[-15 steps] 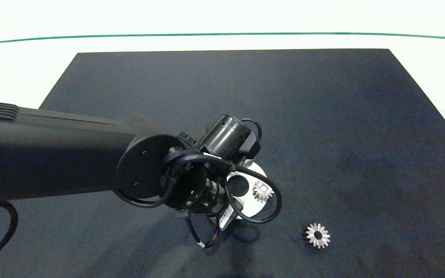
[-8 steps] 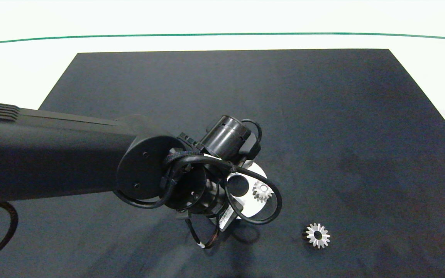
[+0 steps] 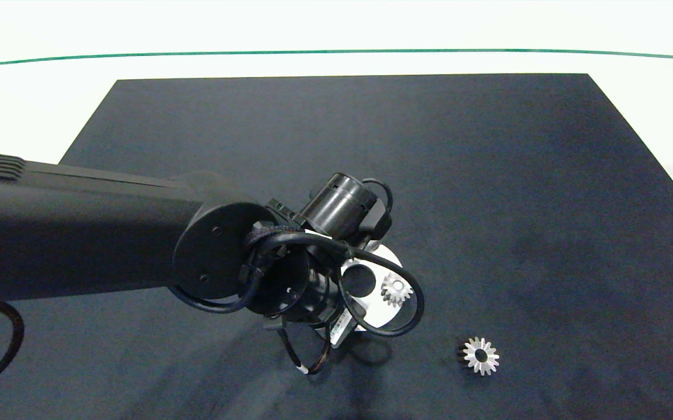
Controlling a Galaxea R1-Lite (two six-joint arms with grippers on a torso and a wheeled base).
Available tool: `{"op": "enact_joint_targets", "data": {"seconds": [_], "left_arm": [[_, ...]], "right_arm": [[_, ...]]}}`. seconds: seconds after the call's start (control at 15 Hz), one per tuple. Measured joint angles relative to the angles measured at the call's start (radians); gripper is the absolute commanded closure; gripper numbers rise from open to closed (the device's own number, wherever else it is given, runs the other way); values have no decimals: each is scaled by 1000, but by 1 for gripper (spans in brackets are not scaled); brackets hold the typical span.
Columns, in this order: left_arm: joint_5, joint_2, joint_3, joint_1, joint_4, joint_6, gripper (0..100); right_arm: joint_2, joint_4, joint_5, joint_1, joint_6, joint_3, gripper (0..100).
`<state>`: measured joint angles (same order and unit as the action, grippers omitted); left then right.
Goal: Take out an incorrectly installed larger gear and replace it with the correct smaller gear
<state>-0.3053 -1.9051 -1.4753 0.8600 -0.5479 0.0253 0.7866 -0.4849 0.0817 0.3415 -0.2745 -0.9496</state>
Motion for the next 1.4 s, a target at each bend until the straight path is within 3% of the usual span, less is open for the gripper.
{"op": "enact_joint_targets", "data": {"seconds": [0.8,1.07,1.4], "left_arm": [[-7,74,40,0,2,0,75],[-21,120,42,-23,4,1,75],[-21,214,147,-78,5,2,75]], "right_arm": [[-1,0,0,0,-1,1,0],[-1,0,-1,0,-3,8,0],[0,0,-1,1,-3,10,0]]}}
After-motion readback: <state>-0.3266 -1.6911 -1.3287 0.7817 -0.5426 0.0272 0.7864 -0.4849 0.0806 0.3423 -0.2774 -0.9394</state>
